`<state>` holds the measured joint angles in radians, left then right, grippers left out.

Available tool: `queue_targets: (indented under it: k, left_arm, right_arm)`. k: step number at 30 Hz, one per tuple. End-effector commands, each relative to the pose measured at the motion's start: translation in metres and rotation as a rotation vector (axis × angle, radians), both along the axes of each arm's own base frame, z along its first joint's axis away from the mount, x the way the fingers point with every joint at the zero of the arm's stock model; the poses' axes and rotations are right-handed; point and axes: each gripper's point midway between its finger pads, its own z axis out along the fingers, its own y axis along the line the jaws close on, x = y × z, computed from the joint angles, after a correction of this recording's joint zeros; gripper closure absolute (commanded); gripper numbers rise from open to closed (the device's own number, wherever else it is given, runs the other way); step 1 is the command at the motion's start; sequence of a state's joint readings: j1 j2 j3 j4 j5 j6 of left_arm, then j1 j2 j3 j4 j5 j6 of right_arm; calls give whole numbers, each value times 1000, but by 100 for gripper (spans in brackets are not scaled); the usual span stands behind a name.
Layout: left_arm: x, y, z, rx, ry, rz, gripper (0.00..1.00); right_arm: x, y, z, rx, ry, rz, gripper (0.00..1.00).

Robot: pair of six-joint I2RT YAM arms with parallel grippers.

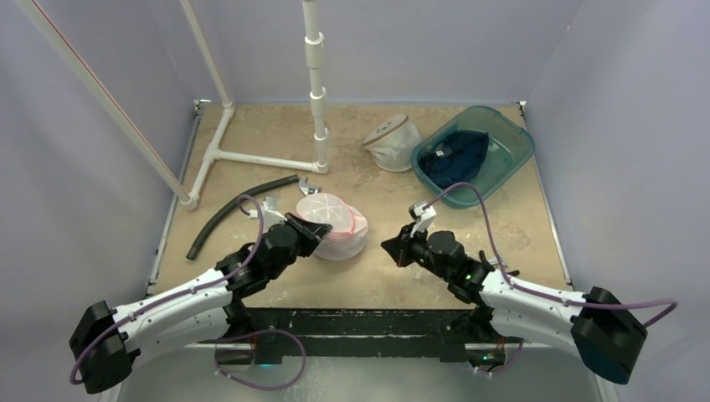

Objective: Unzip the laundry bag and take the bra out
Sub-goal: Unzip the laundry bag at the center of the board.

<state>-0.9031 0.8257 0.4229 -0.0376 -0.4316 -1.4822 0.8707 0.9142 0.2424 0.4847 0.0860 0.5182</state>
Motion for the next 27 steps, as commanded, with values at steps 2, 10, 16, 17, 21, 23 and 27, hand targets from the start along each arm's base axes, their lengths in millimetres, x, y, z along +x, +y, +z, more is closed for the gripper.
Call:
queue_targets:
  k: [2, 10, 16, 17, 21, 23, 27]
  left_arm:
    - [-10, 8, -12, 48, -7, -56, 100]
    - [-11, -2, 4, 13, -87, -128, 100]
    - [-12, -2, -5, 10, -78, -131, 100]
    - [-12, -2, -5, 8, -78, -133, 100]
    - [-13, -4, -6, 3, -77, -140, 100]
    - [-13, -4, -6, 3, -77, -140, 100]
    - [-14, -4, -2, -3, -80, -143, 100]
  right_arm:
    - [9, 17, 32, 75, -76, 23, 100]
    - [-24, 42, 57, 221, -105, 245, 52]
    - [-23, 57, 57, 241, -130, 309, 52]
    - [-22, 60, 55, 236, -130, 310, 52]
    - [-15, 70, 48, 211, -138, 330, 48]
    - [-13, 75, 45, 205, -139, 343, 47]
    - [-7, 80, 32, 184, -115, 335, 46]
